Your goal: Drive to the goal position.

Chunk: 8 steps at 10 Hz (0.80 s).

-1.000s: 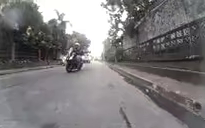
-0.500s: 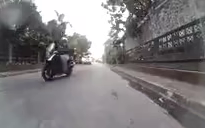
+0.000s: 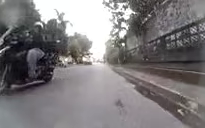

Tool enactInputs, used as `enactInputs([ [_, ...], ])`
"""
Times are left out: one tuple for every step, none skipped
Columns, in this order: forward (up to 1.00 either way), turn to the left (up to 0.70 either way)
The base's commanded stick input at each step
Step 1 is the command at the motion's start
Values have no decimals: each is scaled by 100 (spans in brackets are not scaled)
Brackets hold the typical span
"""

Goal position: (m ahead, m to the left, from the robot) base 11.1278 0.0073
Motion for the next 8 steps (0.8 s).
enactInputs([
  [100, 0],
  [100, 0],
  [100, 0],
  [100, 0],
  [100, 0],
  [100, 0],
  [100, 0],
  [100, 0],
])
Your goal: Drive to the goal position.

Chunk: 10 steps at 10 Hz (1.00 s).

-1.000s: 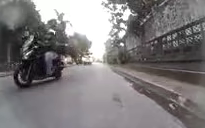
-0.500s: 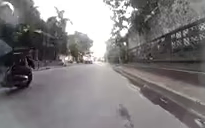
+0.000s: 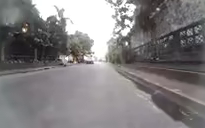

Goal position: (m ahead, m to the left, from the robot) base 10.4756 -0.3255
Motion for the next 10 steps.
enactInputs([
  [100, 0],
  [100, 0],
  [100, 0],
  [100, 0],
  [100, 0],
  [100, 0],
  [100, 0],
  [100, 0],
  [100, 0],
  [100, 0],
])
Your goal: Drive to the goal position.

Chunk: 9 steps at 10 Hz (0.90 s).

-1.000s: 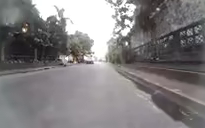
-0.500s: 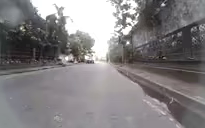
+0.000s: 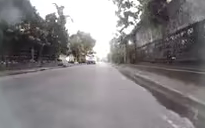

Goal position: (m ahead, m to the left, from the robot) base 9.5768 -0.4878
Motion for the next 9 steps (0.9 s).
enactInputs([
  [100, 0],
  [100, 0],
  [100, 0],
  [100, 0],
  [100, 0],
  [100, 0],
  [100, 0],
  [100, 0],
  [100, 0],
])
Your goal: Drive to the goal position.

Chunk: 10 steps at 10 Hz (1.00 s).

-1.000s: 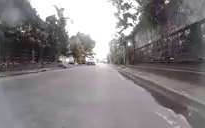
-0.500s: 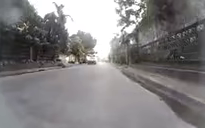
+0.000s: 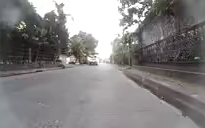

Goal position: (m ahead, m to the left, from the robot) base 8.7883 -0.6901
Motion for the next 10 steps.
enactInputs([
  [100, 0],
  [100, 0],
  [100, 0],
  [100, 0],
  [100, 0],
  [100, 0],
  [100, 0],
  [100, 0],
  [100, 0],
  [100, 0],
])
